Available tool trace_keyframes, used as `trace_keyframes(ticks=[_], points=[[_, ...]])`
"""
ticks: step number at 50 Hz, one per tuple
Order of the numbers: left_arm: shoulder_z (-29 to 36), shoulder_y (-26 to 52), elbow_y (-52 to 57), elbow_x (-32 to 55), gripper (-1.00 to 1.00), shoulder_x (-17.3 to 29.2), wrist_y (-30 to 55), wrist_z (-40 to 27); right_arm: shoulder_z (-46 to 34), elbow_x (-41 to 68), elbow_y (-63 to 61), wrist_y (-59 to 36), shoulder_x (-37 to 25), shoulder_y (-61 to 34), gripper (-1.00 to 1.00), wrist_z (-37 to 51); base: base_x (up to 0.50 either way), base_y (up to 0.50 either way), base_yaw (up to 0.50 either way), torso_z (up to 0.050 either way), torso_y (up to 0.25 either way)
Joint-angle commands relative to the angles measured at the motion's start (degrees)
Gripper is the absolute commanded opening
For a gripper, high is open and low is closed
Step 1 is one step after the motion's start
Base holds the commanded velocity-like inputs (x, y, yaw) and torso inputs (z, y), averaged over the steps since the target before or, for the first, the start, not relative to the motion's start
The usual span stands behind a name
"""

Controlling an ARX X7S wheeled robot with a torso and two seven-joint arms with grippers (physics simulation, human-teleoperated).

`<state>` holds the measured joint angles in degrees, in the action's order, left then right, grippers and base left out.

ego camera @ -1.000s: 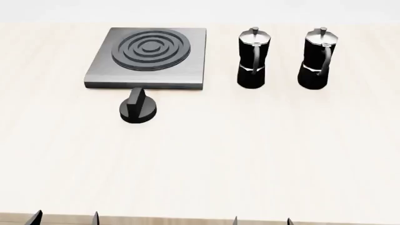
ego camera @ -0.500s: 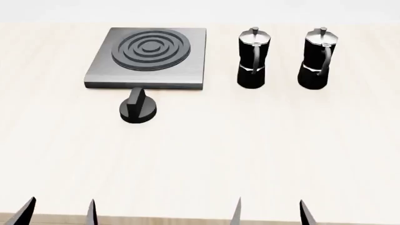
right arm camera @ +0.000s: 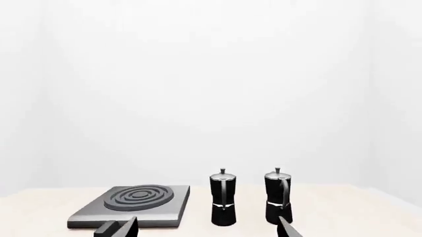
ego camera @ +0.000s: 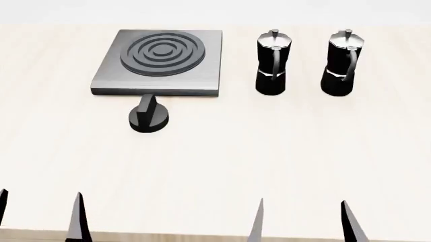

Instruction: Put both moka pots on the stove.

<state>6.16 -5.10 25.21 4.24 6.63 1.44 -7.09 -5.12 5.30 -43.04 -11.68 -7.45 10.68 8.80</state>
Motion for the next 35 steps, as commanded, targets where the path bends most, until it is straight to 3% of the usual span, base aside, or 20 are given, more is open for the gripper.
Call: trace_keyframes(ticks=[1,35], points=[[0.7,-0.4,3.1,0.2,1.00,1.0,0.7,-1.1,-0.2,0.8,-2.0,-0.2,-0.9,0.4,1.00,1.0,0.00,0.00,0.00,0.000,0.000],[2.4,-0.3,2.9,0.8,1.00,2.9,0.7,-3.0,-1.4,1.1,-0.2,0.2,-2.7,-0.3,1.00,3.1,0.13,0.00,0.00,0.000,0.000]])
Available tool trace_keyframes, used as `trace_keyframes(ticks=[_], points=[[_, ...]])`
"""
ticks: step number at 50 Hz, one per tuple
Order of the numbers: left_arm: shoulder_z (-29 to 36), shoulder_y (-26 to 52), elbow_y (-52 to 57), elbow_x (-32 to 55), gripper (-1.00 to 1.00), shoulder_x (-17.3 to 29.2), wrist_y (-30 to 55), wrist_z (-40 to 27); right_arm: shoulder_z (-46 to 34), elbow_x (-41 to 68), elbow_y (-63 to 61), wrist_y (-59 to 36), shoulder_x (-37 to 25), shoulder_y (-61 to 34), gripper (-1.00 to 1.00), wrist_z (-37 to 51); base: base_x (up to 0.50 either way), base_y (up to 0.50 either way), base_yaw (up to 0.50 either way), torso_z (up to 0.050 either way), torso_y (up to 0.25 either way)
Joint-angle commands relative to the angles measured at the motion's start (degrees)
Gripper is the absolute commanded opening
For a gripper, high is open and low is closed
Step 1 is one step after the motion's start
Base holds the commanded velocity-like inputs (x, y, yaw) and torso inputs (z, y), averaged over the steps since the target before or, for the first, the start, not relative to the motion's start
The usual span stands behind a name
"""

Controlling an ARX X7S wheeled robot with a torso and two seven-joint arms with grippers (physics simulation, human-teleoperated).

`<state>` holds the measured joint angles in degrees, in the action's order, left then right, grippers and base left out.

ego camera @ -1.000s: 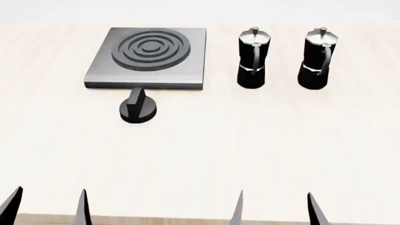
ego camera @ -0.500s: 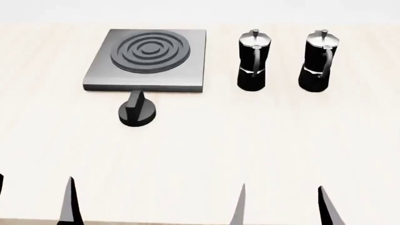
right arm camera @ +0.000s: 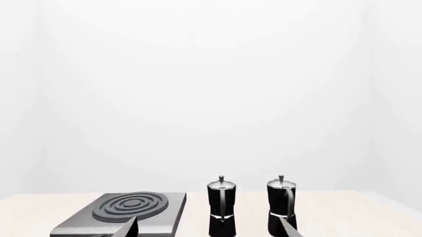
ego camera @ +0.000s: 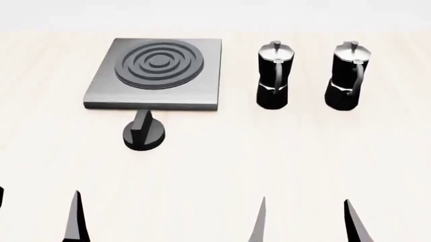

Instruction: Put both moka pots on the stove.

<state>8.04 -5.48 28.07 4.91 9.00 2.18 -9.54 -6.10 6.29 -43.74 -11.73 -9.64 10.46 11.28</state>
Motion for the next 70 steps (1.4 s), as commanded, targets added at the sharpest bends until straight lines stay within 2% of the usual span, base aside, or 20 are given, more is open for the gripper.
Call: trace_keyframes(ticks=[1,70], points=[[0.6,0.0,0.2,0.2,1.00,0.6,0.0,-0.6,-0.5,0.1,0.5,0.3,-0.6,-0.1,1.00,0.6,0.14,0.00,0.00,0.000,0.000],[2.4,-0.4,0.0,1.8,1.00,3.1,-0.9,-3.5,-2.5,1.5,4.1,1.8,-2.8,-1.1,1.00,3.3,0.14,0.00,0.00,0.000,0.000]])
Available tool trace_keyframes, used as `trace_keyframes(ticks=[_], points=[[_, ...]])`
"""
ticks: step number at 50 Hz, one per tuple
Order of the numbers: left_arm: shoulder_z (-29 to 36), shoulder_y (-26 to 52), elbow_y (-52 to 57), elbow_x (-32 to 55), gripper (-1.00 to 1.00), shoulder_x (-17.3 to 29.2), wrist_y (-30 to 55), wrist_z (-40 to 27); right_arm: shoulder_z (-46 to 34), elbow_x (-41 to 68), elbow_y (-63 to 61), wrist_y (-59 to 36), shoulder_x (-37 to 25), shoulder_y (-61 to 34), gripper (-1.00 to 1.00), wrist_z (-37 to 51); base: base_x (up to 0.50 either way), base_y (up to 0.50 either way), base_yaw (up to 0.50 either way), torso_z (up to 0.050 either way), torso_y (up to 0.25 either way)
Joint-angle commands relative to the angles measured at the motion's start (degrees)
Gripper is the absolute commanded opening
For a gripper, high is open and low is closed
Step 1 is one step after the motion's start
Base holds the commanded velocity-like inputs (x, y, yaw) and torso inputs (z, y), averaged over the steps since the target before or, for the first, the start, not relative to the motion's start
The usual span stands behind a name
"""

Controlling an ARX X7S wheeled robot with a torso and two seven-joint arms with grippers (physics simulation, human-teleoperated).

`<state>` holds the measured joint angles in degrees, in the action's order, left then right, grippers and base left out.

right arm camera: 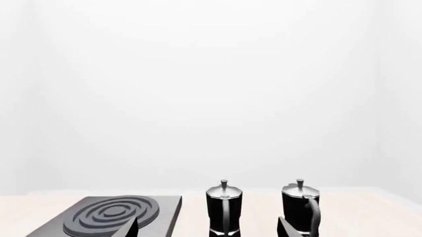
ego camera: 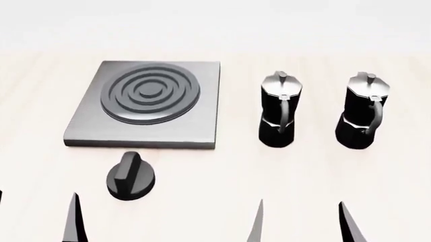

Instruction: Put both moka pots on the stove.

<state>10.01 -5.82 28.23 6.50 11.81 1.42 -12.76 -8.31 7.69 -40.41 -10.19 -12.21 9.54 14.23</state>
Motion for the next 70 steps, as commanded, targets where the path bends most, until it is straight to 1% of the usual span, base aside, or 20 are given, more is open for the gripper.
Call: trace_keyframes(ticks=[1,70], points=[[0.5,-0.2,-0.1,0.2,1.00,0.4,-0.3,-0.3,-0.4,0.1,0.6,0.3,-0.3,-0.1,1.00,0.4,0.14,0.00,0.00,0.000,0.000],[2.5,0.4,-0.6,1.6,1.00,2.1,-0.9,-2.1,-2.6,1.4,1.3,1.4,-3.2,-0.9,1.00,4.1,0.14,0.00,0.00,0.000,0.000]])
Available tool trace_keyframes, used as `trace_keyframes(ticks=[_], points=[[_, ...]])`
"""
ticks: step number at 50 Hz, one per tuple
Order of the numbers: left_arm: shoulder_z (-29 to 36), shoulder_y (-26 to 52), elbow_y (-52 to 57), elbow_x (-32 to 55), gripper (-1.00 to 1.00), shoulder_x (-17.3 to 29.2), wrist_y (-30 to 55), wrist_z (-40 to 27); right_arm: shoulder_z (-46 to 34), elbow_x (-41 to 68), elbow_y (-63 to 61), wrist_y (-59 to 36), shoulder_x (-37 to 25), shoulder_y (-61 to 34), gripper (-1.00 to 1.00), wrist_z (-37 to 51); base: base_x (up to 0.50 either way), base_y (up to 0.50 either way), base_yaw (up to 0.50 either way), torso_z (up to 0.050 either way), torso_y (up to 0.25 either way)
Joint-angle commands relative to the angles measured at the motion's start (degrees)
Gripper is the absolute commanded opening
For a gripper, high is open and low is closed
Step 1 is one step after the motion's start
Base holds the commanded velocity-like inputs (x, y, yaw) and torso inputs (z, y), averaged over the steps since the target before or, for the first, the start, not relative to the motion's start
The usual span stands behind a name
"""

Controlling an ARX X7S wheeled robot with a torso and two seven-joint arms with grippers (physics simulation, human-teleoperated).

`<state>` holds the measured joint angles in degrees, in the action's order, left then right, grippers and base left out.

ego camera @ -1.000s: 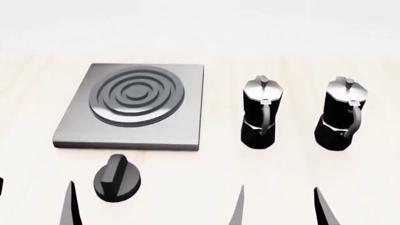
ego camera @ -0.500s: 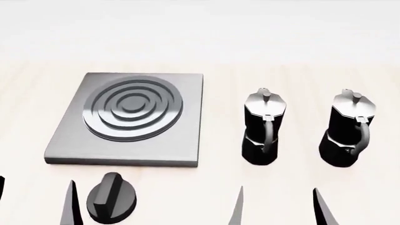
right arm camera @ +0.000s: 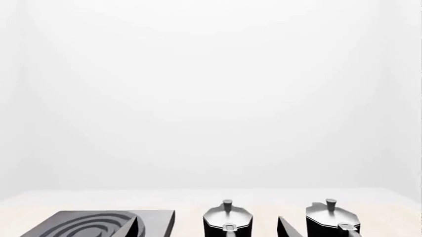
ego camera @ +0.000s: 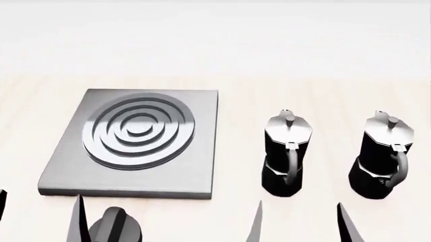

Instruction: Put both moka pots on the stove.

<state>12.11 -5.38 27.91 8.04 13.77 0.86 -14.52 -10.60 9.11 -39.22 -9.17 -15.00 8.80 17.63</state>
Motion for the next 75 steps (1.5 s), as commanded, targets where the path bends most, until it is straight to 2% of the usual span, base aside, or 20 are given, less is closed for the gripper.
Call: trace_keyframes(ticks=[1,75], points=[[0.4,0.0,-0.4,0.1,1.00,0.2,-0.3,-0.3,-0.1,0.6,0.4,1.0,-0.3,-0.1,1.00,0.6,0.00,0.00,0.00,0.000,0.000],[2.5,0.0,-0.2,1.4,1.00,2.7,-1.3,-3.3,-1.7,2.1,0.9,1.1,-2.6,-0.7,1.00,3.7,0.00,0.12,0.00,0.000,0.000]])
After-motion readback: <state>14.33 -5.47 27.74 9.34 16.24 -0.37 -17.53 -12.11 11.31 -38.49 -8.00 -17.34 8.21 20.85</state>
